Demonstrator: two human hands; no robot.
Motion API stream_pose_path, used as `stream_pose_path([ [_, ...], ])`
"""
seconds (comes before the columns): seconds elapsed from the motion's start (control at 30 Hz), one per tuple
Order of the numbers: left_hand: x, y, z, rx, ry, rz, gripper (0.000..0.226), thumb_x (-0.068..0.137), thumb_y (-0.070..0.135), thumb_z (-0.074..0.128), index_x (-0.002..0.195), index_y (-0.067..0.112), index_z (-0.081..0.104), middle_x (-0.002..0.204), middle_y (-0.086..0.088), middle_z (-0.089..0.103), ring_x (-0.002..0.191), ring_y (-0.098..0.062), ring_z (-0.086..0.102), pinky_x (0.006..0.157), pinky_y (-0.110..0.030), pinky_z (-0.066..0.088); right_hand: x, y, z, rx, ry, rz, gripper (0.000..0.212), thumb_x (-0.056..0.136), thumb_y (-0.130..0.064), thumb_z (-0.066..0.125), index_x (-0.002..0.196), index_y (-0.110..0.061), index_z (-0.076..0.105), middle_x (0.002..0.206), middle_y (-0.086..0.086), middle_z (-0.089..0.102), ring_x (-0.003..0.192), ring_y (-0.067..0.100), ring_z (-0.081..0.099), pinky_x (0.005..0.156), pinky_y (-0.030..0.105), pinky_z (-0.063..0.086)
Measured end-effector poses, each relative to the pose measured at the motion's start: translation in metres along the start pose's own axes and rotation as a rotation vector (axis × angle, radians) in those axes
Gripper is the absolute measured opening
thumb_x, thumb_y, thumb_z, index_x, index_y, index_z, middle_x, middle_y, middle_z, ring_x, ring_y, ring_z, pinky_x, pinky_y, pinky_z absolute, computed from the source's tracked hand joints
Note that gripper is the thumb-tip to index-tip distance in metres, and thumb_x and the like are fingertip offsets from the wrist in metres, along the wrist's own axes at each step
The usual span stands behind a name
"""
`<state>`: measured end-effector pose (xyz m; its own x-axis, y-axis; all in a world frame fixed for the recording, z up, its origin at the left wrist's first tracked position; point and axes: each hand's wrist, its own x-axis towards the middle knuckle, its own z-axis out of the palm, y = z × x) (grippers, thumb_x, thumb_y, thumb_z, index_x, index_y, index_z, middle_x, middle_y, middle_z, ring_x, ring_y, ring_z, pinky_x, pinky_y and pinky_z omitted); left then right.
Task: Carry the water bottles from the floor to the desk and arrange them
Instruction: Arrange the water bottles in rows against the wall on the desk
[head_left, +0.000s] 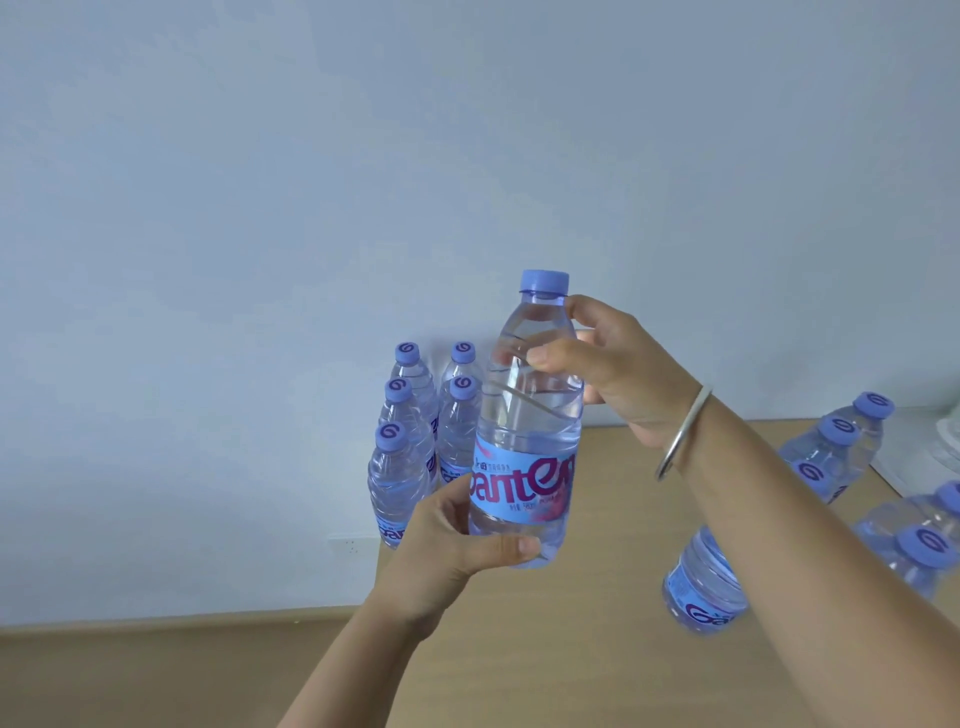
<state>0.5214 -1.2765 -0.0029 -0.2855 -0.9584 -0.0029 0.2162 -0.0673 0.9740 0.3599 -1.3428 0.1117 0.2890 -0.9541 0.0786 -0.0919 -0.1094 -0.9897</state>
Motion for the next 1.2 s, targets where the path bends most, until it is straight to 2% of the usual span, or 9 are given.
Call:
stream_pose_path([
  [0.13,0.008,-0.017,-0.001,0.099,0.144,0.001,0.047,0.056,-0.002,0.084,0.098,0.006,0.067,0.09,-0.007,0.074,0.082,-0.016,0.069,0.07,-0.023,0.053,0.009,0.013,0.005,-0.066,-0.021,-0.079,0.018,0.076,-0.004,0.065,0.093,0.0,0.06,0.082,0.005,0.069,0.074,0.01,0.065,0.07,0.029,0.057],
  [0.27,0.008,-0.046,-0.004,0.211,0.265,-0.078,0.041,0.06,-0.005,0.083,0.094,0.011,0.068,0.08,0.005,0.074,0.069,-0.001,0.067,0.059,-0.01,0.048,0.02,0.056,0.013,-0.164,0.071,0.019,0.014,0.083,-0.004,0.059,0.083,0.01,0.059,0.067,0.0,0.061,0.062,0.007,0.055,0.061,0.019,0.042],
  [0.43,0.009,-0.091,-0.018,0.378,0.399,-0.185,0.043,0.057,0.013,0.086,0.096,0.022,0.07,0.082,0.01,0.074,0.08,-0.003,0.066,0.067,-0.01,0.047,0.025,0.111,0.028,-0.326,0.118,0.096,0.018,0.079,-0.018,0.066,0.064,-0.015,0.056,0.05,-0.013,0.044,0.05,0.001,0.04,0.051,0.015,0.035],
  [0.53,0.014,-0.11,-0.028,0.398,0.461,-0.26,0.051,0.058,0.014,0.086,0.105,0.02,0.068,0.092,0.009,0.073,0.087,-0.005,0.066,0.074,-0.017,0.048,0.031,0.129,0.037,-0.34,0.096,0.117,0.018,0.08,-0.02,0.066,0.066,-0.012,0.057,0.056,-0.008,0.043,0.054,0.005,0.037,0.05,0.016,0.032],
  [0.7,0.029,-0.129,-0.038,0.494,0.575,-0.299,0.064,0.063,0.014,0.084,0.122,0.016,0.06,0.117,-0.003,0.056,0.105,-0.017,0.054,0.072,-0.006,0.037,0.044,0.142,0.052,-0.398,0.011,0.095,0.03,0.078,-0.016,0.069,0.057,-0.02,0.048,0.052,-0.007,0.039,0.049,0.002,0.035,0.049,0.015,0.031],
  [0.87,0.047,-0.136,-0.044,0.614,0.582,-0.346,0.063,0.067,0.019,0.081,0.126,0.016,0.057,0.119,-0.007,0.055,0.113,-0.022,0.049,0.093,-0.027,0.041,0.057,0.15,0.057,-0.488,-0.032,0.061,0.023,0.074,-0.014,0.074,0.084,0.004,0.064,0.095,0.015,0.055,0.087,0.026,0.057,0.083,0.033,0.046],
  [1.0,0.051,-0.143,-0.045,0.492,0.63,-0.345,0.046,0.071,0.018,0.076,0.115,0.02,0.063,0.105,0.0,0.068,0.096,-0.022,0.06,0.08,-0.031,0.047,0.062,0.153,0.057,-0.502,-0.043,0.038,0.015,0.073,-0.012,0.075,0.072,-0.006,0.061,0.089,0.013,0.049,0.074,0.02,0.049,0.072,0.026,0.041],
  [1.1,0.051,-0.145,-0.045,0.389,0.693,-0.363,0.022,0.074,0.014,0.071,0.094,0.021,0.067,0.083,0.005,0.068,0.076,-0.018,0.054,0.063,-0.022,0.041,0.064,0.157,0.058,-0.463,-0.008,0.052,0.018,0.072,-0.012,0.075,0.069,-0.022,0.06,0.088,0.002,0.047,0.072,0.014,0.049,0.068,0.013,0.038],
  [1.2,0.05,-0.145,-0.046,0.366,0.707,-0.376,0.02,0.078,0.011,0.066,0.089,0.027,0.065,0.077,0.012,0.066,0.075,-0.012,0.058,0.057,-0.012,0.039,0.062,0.162,0.059,-0.39,0.033,0.039,0.026,0.072,-0.008,0.074,0.071,-0.029,0.058,0.084,-0.009,0.044,0.07,0.003,0.05,0.069,0.004,0.037],
])
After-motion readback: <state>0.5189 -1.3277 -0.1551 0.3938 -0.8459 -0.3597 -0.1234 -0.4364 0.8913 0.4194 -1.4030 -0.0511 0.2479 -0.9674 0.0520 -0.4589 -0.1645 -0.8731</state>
